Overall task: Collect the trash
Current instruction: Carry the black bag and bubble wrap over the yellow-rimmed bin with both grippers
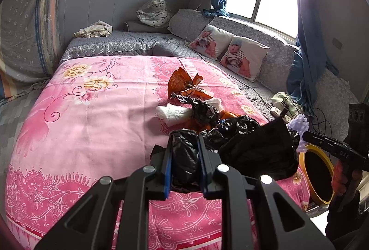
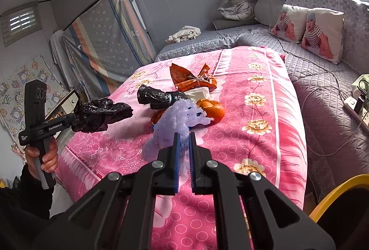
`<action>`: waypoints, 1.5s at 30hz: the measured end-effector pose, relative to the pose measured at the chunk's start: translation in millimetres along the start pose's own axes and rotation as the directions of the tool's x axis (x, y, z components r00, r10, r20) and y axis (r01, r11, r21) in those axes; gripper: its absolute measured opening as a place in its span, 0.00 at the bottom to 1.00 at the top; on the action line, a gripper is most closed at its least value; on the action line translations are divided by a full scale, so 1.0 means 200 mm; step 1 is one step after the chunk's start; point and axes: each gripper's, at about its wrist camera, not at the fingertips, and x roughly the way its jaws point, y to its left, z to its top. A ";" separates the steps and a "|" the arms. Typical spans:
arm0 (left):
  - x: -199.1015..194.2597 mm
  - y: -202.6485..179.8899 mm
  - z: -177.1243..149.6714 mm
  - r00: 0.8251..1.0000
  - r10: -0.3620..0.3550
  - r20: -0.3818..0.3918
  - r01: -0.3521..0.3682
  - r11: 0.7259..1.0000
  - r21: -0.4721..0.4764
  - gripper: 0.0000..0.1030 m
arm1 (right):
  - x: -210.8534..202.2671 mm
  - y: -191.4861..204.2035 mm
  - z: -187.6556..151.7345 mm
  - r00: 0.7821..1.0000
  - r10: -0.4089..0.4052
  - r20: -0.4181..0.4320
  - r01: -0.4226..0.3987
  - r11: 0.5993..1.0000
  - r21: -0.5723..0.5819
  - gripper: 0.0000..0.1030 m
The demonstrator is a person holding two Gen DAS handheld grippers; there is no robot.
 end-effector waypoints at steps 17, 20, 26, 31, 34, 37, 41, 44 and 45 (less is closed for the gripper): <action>-0.03 -0.33 0.09 0.993 -0.111 0.038 0.107 0.990 0.090 0.17 | -0.23 -0.16 0.04 0.989 -0.116 0.093 0.111 0.992 0.066 0.06; -0.02 -0.43 0.11 0.988 -0.147 0.040 0.141 0.982 0.127 0.17 | -0.30 -0.21 0.03 0.981 -0.153 0.116 0.143 0.986 0.087 0.06; 0.01 -0.64 0.15 0.974 -0.225 0.032 0.214 0.956 0.203 0.17 | -0.44 -0.33 0.03 0.963 -0.223 0.151 0.203 0.970 0.135 0.06; 0.04 -0.79 0.16 0.960 -0.280 0.017 0.267 0.930 0.251 0.17 | -0.55 -0.39 0.01 0.941 -0.286 0.181 0.258 0.952 0.166 0.06; 0.06 -0.88 0.18 0.952 -0.306 0.006 0.293 0.917 0.272 0.17 | -0.62 -0.44 0.00 0.922 -0.329 0.202 0.293 0.937 0.188 0.06; 0.07 -0.97 0.18 0.944 -0.331 -0.003 0.317 0.901 0.296 0.17 | -0.70 -0.48 -0.02 0.904 -0.365 0.221 0.320 0.923 0.214 0.06; 0.09 -1.08 0.17 0.931 -0.363 -0.019 0.349 0.879 0.325 0.17 | -0.79 -0.54 -0.05 0.874 -0.419 0.245 0.360 0.898 0.251 0.06; 0.10 -1.16 0.15 0.921 -0.388 -0.036 0.376 0.860 0.346 0.17 | -0.86 -0.58 -0.07 0.857 -0.448 0.256 0.380 0.883 0.274 0.06; 0.11 -1.19 0.15 0.917 -0.396 -0.041 0.384 0.853 0.353 0.17 | -0.88 -0.59 -0.08 0.850 -0.459 0.259 0.387 0.877 0.283 0.06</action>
